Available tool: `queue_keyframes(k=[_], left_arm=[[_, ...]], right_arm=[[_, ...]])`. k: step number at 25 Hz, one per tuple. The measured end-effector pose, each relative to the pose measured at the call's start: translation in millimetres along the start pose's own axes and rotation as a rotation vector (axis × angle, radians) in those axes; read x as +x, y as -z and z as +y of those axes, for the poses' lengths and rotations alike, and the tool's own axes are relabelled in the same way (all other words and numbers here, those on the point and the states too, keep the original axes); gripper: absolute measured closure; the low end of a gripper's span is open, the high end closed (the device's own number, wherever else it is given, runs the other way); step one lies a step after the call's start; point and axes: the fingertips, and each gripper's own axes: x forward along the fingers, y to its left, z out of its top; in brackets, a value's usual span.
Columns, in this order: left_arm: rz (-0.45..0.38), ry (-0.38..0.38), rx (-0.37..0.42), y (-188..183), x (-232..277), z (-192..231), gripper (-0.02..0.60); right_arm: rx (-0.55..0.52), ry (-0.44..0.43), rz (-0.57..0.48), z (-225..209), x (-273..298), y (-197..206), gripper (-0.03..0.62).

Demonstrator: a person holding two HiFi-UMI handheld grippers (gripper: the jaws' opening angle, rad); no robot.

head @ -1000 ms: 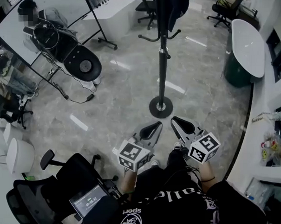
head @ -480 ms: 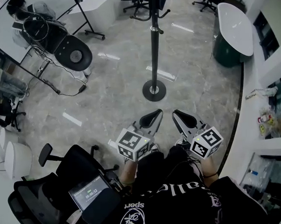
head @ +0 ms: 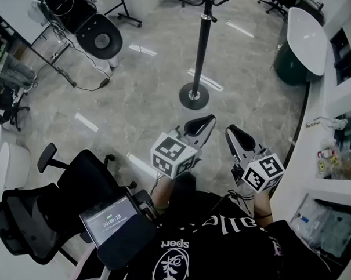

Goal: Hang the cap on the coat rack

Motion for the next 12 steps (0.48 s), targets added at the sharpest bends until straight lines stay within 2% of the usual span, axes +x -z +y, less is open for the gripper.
queue_keyframes(k=[7,12], left_arm=[[0.065,-0.024,0.028,32,3,-58,0.578],[0.07,-0.045,0.043,51,0,-104,0.578]], right_arm=[[0.036,-0.01,-0.007,-6,-64,14,0.546],[0.036,-0.052,0.001,3,-106,29,0.546]])
